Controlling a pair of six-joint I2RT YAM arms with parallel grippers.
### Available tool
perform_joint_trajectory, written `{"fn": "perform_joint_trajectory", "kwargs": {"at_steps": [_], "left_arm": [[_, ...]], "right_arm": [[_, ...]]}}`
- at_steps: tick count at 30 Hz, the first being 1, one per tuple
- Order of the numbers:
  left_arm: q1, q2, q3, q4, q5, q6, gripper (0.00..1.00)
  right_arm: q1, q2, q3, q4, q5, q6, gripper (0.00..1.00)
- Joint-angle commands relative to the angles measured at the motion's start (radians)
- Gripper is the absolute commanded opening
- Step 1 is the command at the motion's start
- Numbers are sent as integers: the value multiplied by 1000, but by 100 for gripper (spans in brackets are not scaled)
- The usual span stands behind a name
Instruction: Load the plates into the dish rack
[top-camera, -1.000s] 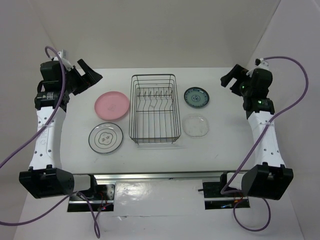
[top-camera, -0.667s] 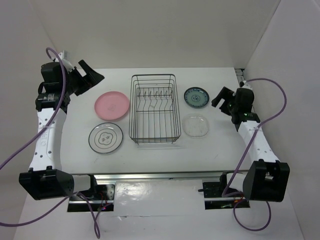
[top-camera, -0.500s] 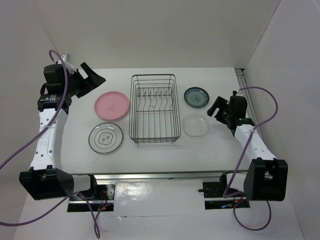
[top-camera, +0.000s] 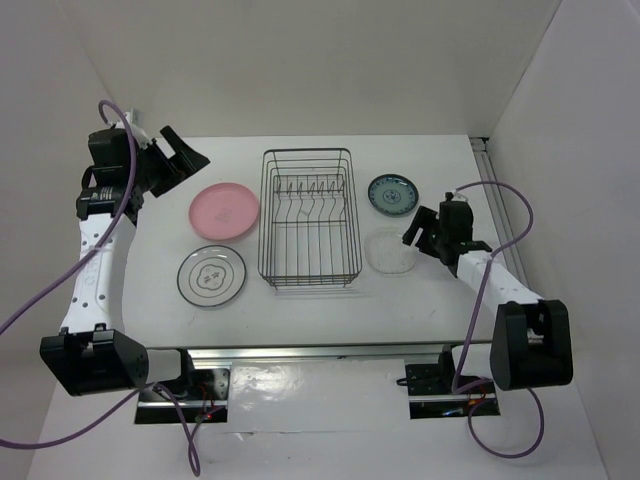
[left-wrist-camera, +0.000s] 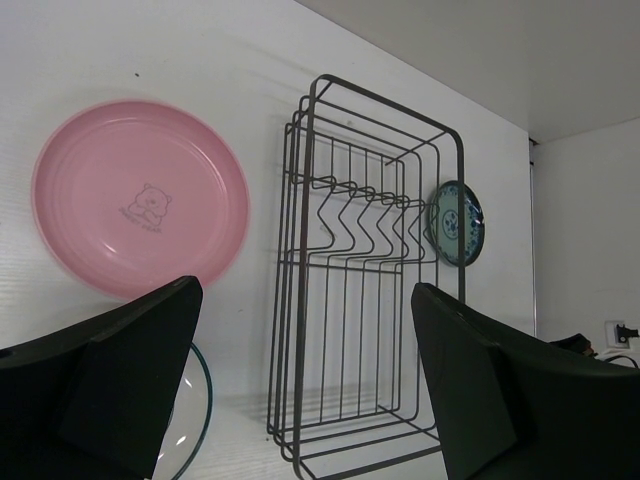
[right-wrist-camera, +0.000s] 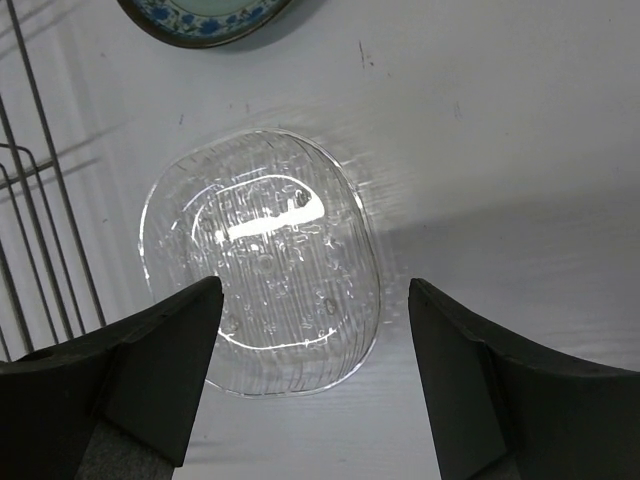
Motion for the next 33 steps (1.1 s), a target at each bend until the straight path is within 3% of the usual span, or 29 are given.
{"fn": "perform_joint_trajectory", "kwargs": {"at_steps": [1,15,19,24,28,33], "left_arm": [[4,9,4,39,0,25,100],[-5,18,-5,61,28,6,100],[-5,9,-5,70,28,6,100],[-5,9,-14,70,28,6,100],[-5,9,-14,70,28,6,100],[4,0,-5,70,52,6,100]], "right_arm": [[-3,5,-26,48,37,5,82],[-31,99,-82,89,12,-6,80],[-31,111,-83,99,2,-15,62],[6,140,-73,99,27,-15,61],[29,179,-55,77,63,-15,54],[38,199,-55,77,72,-15,29]]}}
